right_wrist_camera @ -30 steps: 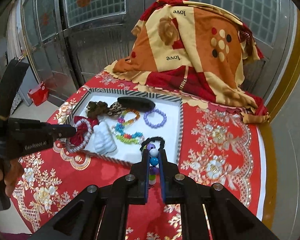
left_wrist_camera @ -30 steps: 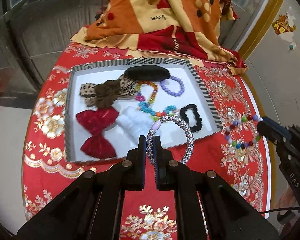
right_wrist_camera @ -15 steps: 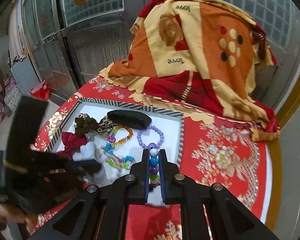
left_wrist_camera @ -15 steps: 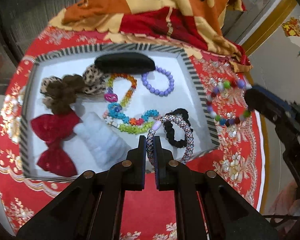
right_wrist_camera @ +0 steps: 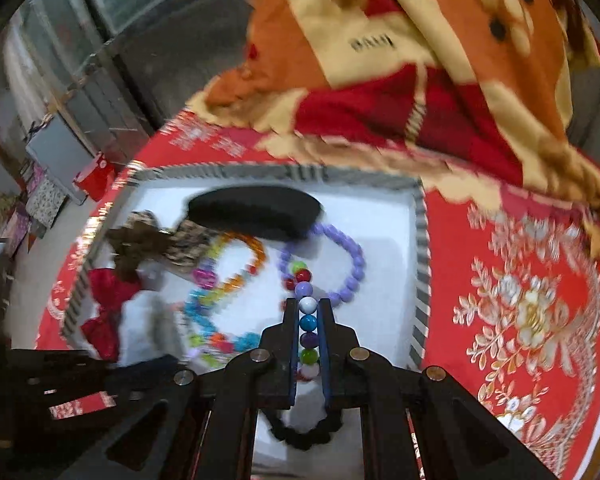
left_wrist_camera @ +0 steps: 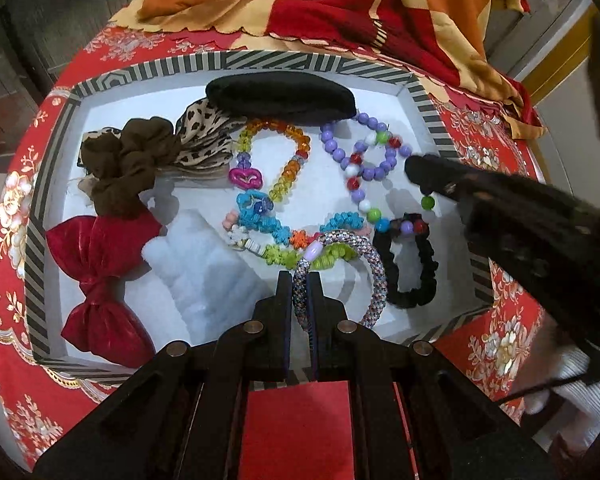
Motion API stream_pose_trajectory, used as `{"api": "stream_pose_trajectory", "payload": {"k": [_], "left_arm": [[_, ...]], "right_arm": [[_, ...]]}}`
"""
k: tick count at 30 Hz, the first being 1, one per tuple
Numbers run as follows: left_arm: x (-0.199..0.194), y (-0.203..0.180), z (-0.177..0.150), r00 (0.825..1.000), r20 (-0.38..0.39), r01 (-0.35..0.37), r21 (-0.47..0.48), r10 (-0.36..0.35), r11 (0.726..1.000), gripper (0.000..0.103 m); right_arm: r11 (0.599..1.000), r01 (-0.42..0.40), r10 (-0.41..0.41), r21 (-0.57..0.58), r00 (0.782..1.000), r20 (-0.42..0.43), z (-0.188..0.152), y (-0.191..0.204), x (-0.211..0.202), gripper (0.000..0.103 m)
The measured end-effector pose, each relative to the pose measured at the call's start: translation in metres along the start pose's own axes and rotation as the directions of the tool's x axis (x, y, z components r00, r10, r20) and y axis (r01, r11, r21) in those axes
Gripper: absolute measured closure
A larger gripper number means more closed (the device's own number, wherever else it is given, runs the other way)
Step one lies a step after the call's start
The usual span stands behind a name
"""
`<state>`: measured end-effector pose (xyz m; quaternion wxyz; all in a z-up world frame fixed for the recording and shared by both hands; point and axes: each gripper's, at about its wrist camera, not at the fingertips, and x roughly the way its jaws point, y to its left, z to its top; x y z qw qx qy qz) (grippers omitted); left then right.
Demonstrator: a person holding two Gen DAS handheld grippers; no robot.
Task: Organize jewelry
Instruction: 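Carry the bangle and bead bracelet into the tray and open both tools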
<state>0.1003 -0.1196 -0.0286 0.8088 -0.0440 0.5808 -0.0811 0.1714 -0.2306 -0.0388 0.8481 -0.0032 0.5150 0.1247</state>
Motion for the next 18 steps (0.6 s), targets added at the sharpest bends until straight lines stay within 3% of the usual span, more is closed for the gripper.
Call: {"api": "stream_pose_trajectory", "payload": {"k": [7,9,10,11,12,18], "left_arm": [[0.001,-0.004,0.000,0.999,0.017,-0.030,0.001,0.030,1.000,0.096],[0.000,-0.004,-0.001,0.999,0.022,-0.038,0.001,0.038,0.999,0.084],[-0.001,-0.004,-0.002,0.999,0.020,-0.034,-0.004,0.034,0.999,0.078],[-0.003,-0.003,-0.003,0.999,0.019,-0.031,-0.011,0.031,0.999,0.066],[-0.005,-0.002,-0.004,0.999,0.023,-0.033,-0.019,0.034,0.999,0.060],[-0.022,0.005,-0.012,0.997,0.052,-0.055,-0.035,0.056,0.998,0.055]], "right_arm": [[1.000,0.014,-0.014,0.015,1.000,-0.008,-0.004,-0.010,0.015,0.095],[1.000,-0.001,0.001,0.021,1.000,0.002,-0.006,-0.010,0.015,0.093],[1.000,0.001,-0.001,0.023,1.000,0.007,-0.007,-0.010,0.015,0.087],[1.000,0.002,-0.002,0.026,1.000,0.013,-0.007,-0.009,0.014,0.074],[1.000,-0.007,0.006,0.030,1.000,0.019,-0.008,-0.008,0.011,0.069],[0.999,-0.017,0.013,0.038,0.995,0.098,-0.021,0.000,-0.029,0.068]]}}
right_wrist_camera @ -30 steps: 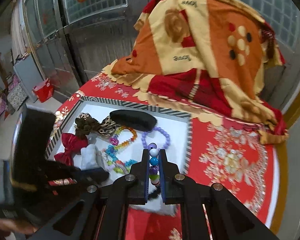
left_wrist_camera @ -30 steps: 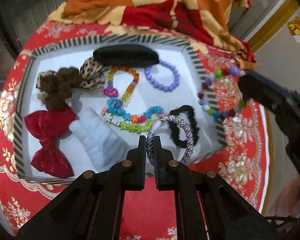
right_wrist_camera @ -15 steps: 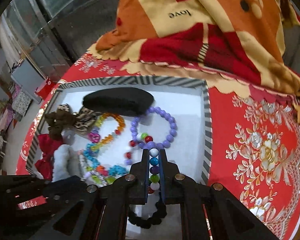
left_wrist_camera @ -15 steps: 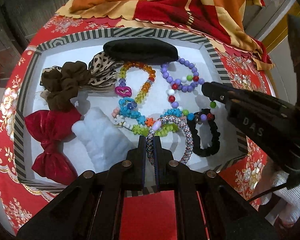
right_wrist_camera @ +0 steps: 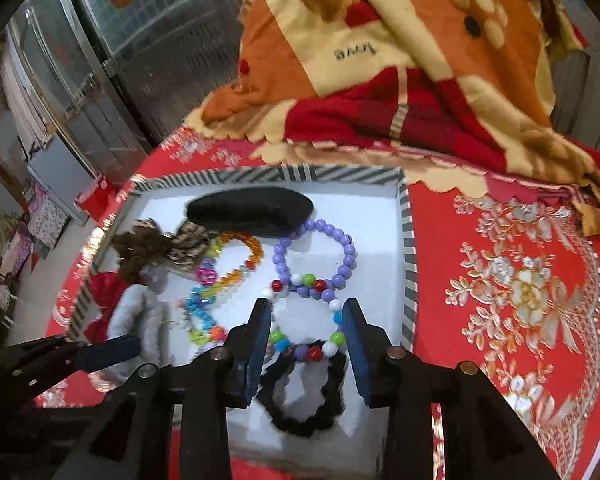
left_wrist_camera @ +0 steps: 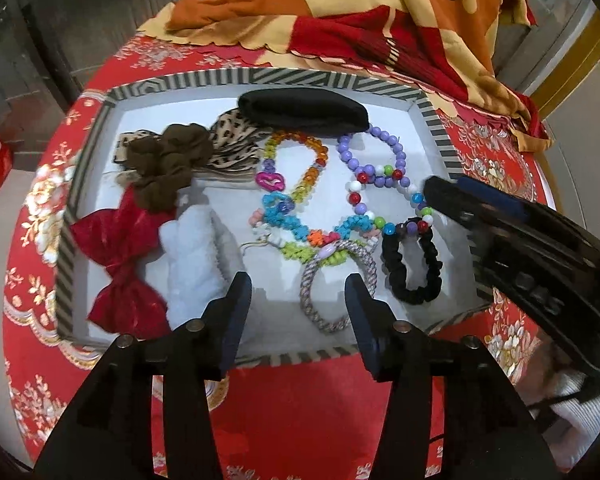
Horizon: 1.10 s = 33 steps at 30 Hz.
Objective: Organize jewelry
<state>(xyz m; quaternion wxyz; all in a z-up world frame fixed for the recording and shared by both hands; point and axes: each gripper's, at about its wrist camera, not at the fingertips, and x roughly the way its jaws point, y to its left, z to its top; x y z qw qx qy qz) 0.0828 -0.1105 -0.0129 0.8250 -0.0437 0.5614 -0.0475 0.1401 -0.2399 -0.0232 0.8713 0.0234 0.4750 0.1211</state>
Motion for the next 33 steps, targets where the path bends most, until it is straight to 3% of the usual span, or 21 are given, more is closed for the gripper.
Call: {"api": "stream_pose_trajectory", "payload": {"k": [13,24,27,33], "left_arm": [[-0.064,0.015,-0.033,0.988,0.136,-0.078,0.055,0.070,0.995,0.055],[-0.111,0.030,-0.064,0.972,0.223,-0.093,0.084,0.072,0.992,0.055],[-0.123,0.035,-0.069,0.966,0.247,-0.104,0.086,0.080,0.991,0.055],[-0.143,0.048,-0.081,0.955,0.284,-0.111,0.083,0.084,0.990,0.055]], "right_arm": [[0.990,0.128,-0.134,0.053,0.982,0.130,-0.049,0.032,-0.086,0.067],[0.989,0.101,-0.120,0.111,0.978,0.171,-0.092,0.073,-0.122,0.067],[0.988,0.096,-0.116,0.120,0.978,0.173,-0.100,0.083,-0.128,0.062],[0.988,0.103,-0.123,0.115,0.974,0.192,-0.110,0.099,-0.143,0.060]]}}
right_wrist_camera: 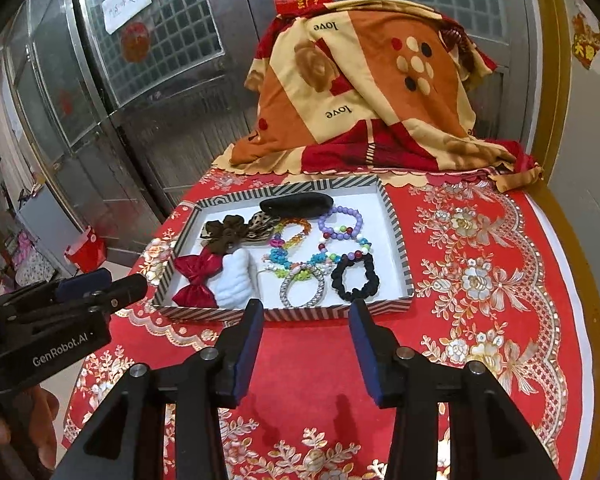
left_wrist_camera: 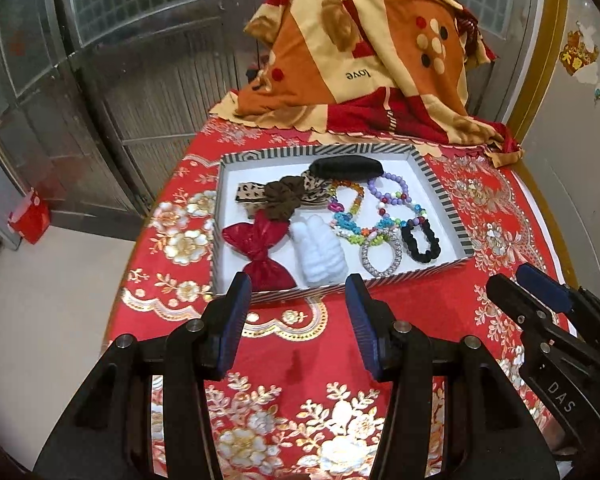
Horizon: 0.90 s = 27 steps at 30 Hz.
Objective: Organize jewelry
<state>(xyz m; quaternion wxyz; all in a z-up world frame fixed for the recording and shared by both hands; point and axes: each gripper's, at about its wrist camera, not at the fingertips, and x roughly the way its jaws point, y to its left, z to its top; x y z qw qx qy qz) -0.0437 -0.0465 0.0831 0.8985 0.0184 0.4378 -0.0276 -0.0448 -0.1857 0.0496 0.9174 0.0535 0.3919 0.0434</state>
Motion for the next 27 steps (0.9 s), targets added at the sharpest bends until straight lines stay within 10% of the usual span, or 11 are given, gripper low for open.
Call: {"api": "stream_pose_trajectory", "payload": {"k": [27], "left_arm": [[-0.035,0.018,-0.011,1.000,0.023,0.019,0.025,-0.019,1.000,0.055]], "right_arm": [[0.999,0.049,-0.048,-0.020,0.998,0.052,-0.006,0.025,-0.032,0.045]]}}
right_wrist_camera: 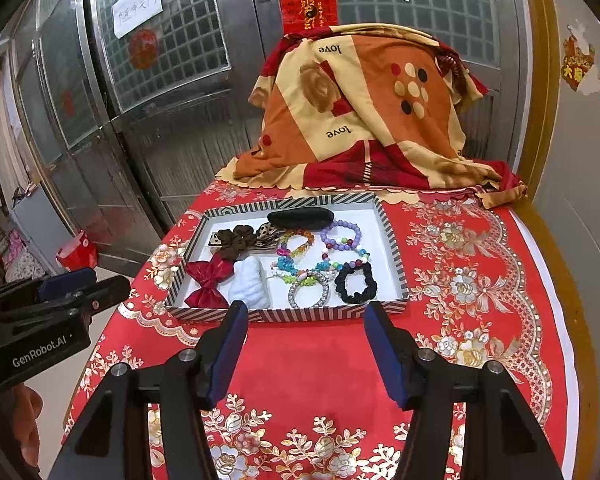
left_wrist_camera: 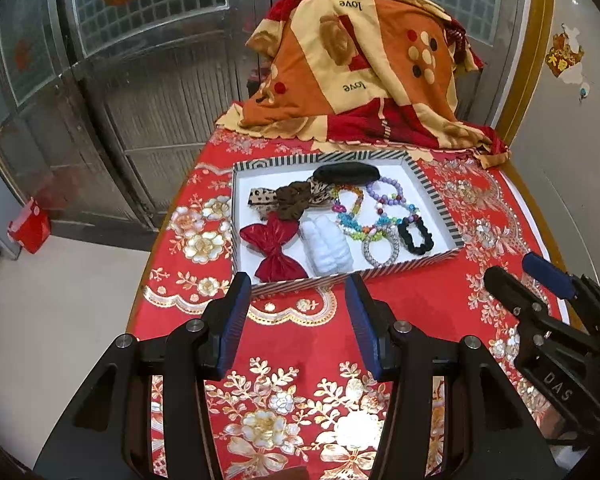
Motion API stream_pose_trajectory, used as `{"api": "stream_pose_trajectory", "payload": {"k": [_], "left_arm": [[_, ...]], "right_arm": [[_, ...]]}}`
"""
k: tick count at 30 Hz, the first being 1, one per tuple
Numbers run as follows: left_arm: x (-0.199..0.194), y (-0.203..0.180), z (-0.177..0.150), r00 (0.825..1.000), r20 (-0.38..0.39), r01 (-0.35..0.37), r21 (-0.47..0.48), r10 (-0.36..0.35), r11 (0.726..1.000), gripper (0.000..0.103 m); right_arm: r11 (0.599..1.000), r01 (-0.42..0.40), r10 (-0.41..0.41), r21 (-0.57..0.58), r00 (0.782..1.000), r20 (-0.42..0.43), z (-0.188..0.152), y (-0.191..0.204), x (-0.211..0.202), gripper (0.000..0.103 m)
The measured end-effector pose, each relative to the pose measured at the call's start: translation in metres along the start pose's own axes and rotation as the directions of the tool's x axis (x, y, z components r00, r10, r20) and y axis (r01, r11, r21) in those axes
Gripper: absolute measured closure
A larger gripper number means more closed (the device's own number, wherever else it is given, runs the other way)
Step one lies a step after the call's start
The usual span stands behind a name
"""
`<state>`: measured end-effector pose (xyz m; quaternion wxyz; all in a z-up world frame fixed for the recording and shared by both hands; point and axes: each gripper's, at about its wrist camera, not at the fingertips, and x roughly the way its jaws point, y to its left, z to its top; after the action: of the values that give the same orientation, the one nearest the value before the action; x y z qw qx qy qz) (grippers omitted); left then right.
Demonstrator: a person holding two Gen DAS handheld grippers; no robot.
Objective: Organize jewelry
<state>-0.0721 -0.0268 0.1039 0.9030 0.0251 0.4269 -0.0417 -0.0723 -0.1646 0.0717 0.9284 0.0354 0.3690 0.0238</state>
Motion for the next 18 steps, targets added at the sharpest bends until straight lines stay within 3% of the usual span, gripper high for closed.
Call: {"api": "stream_pose_trajectory", "payload": {"k": [18], "left_arm": [[0.0058,-0.0002,-0.0048,0.996,-0.008,-0.092,0.045,0.092,0.995,0.055]], "right_arm": [[1.000,0.000,0.000,-0.010,1.000,-0.028,0.0014,0.0011,0.0081,0.044]]}}
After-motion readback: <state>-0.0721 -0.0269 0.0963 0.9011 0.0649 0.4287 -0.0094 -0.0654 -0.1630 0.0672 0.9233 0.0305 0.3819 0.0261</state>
